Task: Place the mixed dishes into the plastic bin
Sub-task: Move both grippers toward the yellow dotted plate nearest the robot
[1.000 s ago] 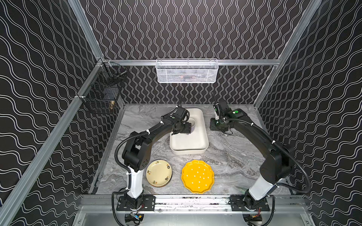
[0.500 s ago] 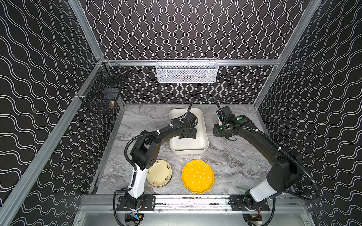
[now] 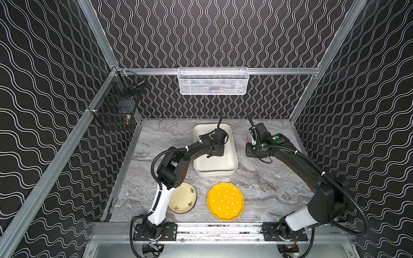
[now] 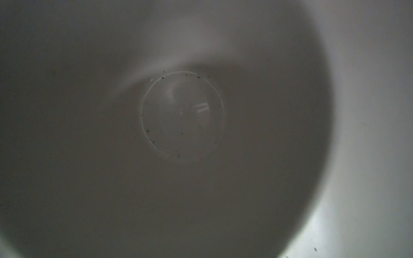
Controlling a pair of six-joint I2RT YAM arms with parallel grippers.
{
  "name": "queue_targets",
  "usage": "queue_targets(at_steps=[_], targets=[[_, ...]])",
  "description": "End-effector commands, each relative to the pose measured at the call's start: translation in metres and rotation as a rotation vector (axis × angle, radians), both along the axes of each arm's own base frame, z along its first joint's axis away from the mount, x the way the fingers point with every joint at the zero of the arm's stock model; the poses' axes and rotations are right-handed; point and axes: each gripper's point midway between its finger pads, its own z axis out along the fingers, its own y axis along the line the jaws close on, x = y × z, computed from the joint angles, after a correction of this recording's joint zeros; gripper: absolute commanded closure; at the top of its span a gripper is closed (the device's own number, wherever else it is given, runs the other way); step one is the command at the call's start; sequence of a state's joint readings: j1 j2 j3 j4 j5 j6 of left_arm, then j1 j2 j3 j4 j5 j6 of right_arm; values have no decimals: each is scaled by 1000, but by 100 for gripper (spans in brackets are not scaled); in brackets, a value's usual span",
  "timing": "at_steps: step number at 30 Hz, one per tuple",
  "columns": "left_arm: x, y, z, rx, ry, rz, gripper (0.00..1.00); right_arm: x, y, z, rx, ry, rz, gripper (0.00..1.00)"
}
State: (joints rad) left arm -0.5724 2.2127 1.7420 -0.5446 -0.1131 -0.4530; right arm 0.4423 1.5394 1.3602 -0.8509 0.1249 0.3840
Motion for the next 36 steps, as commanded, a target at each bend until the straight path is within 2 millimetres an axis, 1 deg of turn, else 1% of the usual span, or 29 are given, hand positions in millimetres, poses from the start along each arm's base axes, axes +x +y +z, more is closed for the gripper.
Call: queue_targets(at_steps=[1,3,8,13,14,18,20,29,33,36], targets=[[4,2,1,17,-11,12,70,1,-2,2,-8,-10,-9,59],[5,5,0,29,-13,14,71,1,-3,3,-12,-11,-10,59],[8,14,4,55,-30,34,83,1,-3,5,-10,-13,-10,59],[15,30,8,88,-49,68,83,-2,-3,4,-3,-13,-4,59],[17,32,8,87,-52,74,85,-2,-3,5,0,-16,-3,59],[23,45,6,99,-53,107,86,-5,-4,5,2,-17,-3,59],[27,56,5,118,-53,130,86,-6,-4,4,1,-17,-2,59],[44,103,8,178,-72,223,81,-6,-4,6,1,-22,0,59],[50,110,7,176,-71,236,77,-6,-4,5,1,-22,2,59],[54,111,4,166,-65,236,68,-6,-3,5,3,-21,5,58]])
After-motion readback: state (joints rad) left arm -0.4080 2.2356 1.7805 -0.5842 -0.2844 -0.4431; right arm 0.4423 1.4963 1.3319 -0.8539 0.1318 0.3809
